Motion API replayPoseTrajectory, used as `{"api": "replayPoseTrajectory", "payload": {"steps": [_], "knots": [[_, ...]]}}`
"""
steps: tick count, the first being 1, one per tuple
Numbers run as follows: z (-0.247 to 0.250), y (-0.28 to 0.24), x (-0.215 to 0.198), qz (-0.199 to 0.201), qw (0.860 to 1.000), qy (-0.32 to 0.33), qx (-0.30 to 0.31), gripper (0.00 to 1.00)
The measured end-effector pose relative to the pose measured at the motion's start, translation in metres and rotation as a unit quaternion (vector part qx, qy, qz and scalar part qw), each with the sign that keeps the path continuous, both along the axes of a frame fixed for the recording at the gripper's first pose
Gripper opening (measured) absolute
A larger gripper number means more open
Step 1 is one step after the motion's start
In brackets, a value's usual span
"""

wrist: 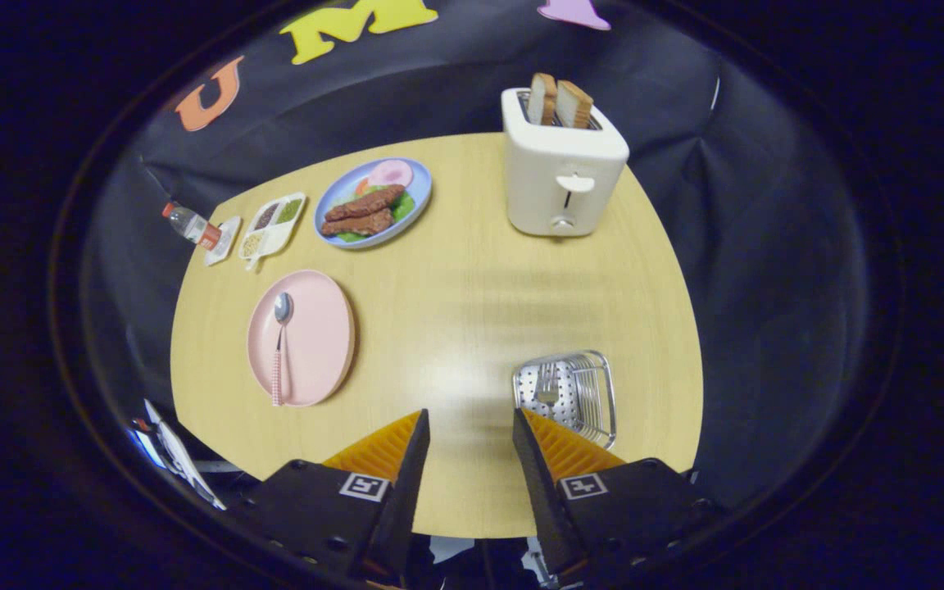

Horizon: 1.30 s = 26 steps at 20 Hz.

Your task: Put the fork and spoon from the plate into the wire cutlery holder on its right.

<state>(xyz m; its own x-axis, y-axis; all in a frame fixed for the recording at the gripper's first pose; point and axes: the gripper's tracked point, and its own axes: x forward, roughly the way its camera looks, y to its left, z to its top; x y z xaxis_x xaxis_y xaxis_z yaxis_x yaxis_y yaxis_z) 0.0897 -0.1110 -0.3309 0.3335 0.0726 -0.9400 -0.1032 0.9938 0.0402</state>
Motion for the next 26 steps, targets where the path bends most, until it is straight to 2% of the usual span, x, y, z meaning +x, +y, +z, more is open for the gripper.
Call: {"api": "replayPoseTrajectory", "payload": {"steps": [6,10,19,26], "knots": [[0.003,0.05,-0.008,0.0,1.0,-0.02,0.0,0.93],[-0.007,0.092,-0.014,0.013,0.999,-0.03,0.009,0.97],[-0.033,0.19,-0.021,0.015,0.997,-0.05,0.056,0.97],[-0.077,0.242,-0.018,-0.003,0.995,-0.057,0.086,0.95]]}}
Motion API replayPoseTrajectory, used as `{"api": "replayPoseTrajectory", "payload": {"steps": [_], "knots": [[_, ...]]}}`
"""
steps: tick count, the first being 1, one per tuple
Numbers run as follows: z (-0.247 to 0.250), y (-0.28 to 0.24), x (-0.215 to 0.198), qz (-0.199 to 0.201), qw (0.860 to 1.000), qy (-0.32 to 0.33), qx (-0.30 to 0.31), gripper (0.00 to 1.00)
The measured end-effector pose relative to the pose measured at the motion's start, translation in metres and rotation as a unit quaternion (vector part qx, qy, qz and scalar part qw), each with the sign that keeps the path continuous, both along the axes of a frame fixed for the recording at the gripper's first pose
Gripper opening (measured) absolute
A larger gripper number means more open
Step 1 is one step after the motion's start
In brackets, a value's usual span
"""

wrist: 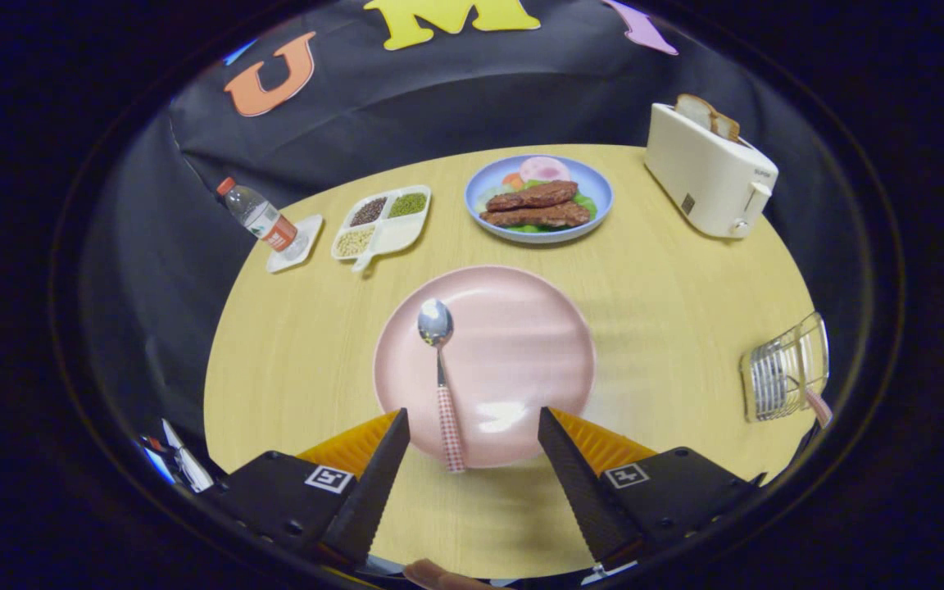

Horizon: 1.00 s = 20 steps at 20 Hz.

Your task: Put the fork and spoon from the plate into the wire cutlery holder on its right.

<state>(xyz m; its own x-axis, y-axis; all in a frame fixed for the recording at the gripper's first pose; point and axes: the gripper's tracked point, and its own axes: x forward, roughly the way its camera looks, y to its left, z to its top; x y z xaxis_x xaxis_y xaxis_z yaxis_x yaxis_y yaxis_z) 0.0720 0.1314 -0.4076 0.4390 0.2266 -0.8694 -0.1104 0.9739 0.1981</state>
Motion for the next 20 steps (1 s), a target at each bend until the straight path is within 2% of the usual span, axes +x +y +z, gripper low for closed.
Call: {"api": "replayPoseTrajectory", "payload": {"steps": [3,5,7,10,11,16,18,20], "knots": [[-0.019,0.017,0.006,-0.001,1.0,-0.01,0.001,0.93],[-0.029,0.02,0.014,0.004,0.999,-0.028,-0.025,0.89],[-0.033,0.026,0.024,0.013,0.997,-0.056,-0.047,0.89],[-0.044,0.038,0.029,0.036,0.996,-0.064,-0.059,0.71],[-0.05,0.039,0.029,0.034,0.996,-0.059,-0.06,0.7],[-0.063,0.04,0.027,0.017,0.997,-0.044,-0.066,0.34],[-0.063,0.044,0.025,0.022,0.996,-0.044,-0.069,0.3],[-0.063,0.04,0.022,0.017,0.996,-0.037,-0.077,0.06]]}}
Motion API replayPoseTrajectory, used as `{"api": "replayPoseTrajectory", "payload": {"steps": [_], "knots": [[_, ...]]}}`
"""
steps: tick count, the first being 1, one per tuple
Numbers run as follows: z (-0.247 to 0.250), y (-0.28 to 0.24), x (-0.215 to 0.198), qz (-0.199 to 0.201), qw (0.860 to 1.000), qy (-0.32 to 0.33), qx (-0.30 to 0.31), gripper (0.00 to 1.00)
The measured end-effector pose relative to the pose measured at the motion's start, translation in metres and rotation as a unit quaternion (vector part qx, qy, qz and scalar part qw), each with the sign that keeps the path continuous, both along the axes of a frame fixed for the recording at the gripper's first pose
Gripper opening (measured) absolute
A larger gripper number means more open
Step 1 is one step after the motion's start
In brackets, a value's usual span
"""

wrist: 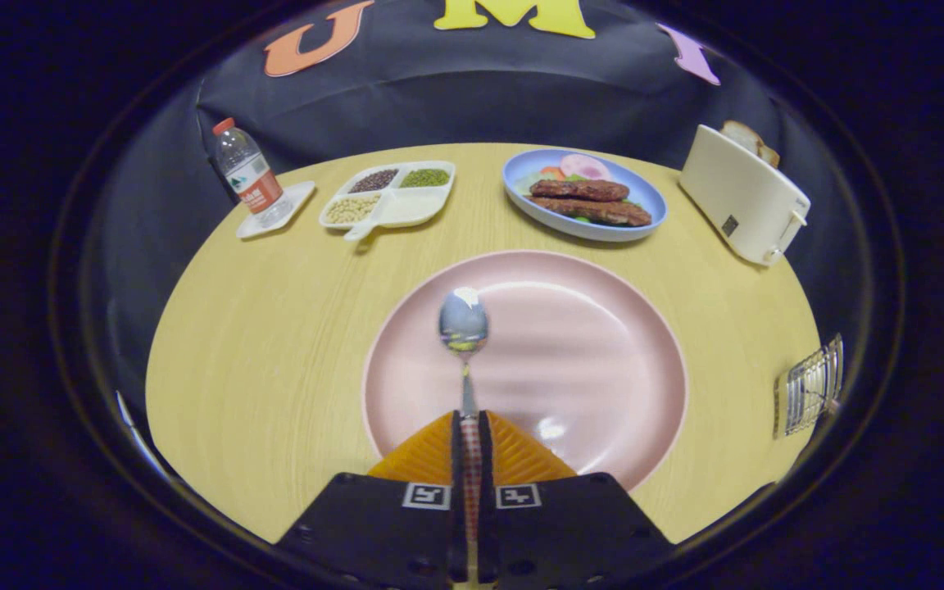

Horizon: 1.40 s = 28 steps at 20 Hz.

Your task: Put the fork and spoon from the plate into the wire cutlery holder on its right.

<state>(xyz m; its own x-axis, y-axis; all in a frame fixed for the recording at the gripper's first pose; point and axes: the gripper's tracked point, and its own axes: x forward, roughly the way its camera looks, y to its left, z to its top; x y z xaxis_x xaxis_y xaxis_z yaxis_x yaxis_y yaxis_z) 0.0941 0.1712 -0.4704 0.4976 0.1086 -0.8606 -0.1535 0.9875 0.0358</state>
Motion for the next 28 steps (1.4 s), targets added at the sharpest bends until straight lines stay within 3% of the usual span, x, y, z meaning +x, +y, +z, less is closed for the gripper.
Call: {"api": "replayPoseTrajectory", "payload": {"steps": [5,15,22,28], "knots": [[0.008,0.01,-0.011,-0.007,1.0,0.007,0.028,0.05],[0.07,0.004,-0.048,-0.007,0.998,-0.011,0.066,0.05],[0.119,-0.046,-0.068,-0.034,0.995,-0.02,0.088,0.05],[0.153,-0.109,-0.073,-0.034,0.996,-0.037,0.079,0.05]]}}
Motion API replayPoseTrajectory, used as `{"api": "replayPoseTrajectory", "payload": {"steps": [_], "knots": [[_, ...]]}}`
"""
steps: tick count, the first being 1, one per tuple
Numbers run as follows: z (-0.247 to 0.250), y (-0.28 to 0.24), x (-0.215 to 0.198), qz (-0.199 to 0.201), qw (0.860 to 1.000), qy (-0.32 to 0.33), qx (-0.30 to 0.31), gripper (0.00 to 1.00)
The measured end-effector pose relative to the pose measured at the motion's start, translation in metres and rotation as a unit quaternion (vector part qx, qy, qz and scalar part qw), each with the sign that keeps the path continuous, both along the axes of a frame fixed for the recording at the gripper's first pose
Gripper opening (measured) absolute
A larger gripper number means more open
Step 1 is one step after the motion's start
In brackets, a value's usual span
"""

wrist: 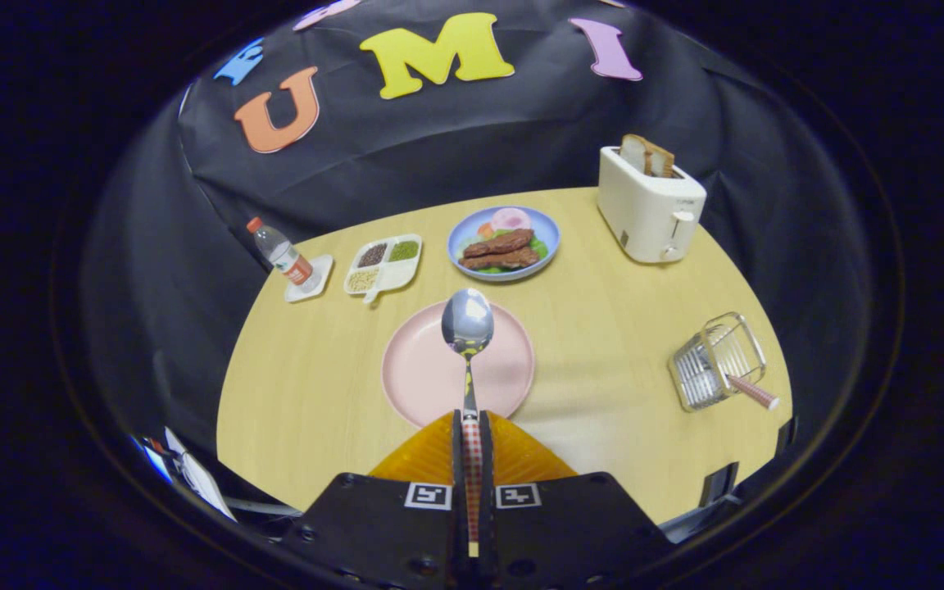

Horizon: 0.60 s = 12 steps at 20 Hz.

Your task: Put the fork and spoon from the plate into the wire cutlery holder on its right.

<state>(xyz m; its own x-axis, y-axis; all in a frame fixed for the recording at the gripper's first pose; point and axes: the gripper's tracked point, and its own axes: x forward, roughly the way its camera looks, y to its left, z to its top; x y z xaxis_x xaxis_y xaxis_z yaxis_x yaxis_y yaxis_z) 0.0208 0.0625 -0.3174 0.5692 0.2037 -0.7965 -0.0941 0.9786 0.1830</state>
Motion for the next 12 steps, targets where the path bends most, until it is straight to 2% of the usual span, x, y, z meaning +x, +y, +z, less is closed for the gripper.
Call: {"api": "replayPoseTrajectory", "payload": {"steps": [6,12], "knots": [[0.025,-0.062,0.001,-0.005,1.0,-0.014,-0.017,0.05],[0.038,-0.125,0.005,-0.012,0.999,-0.001,-0.033,0.05]]}}
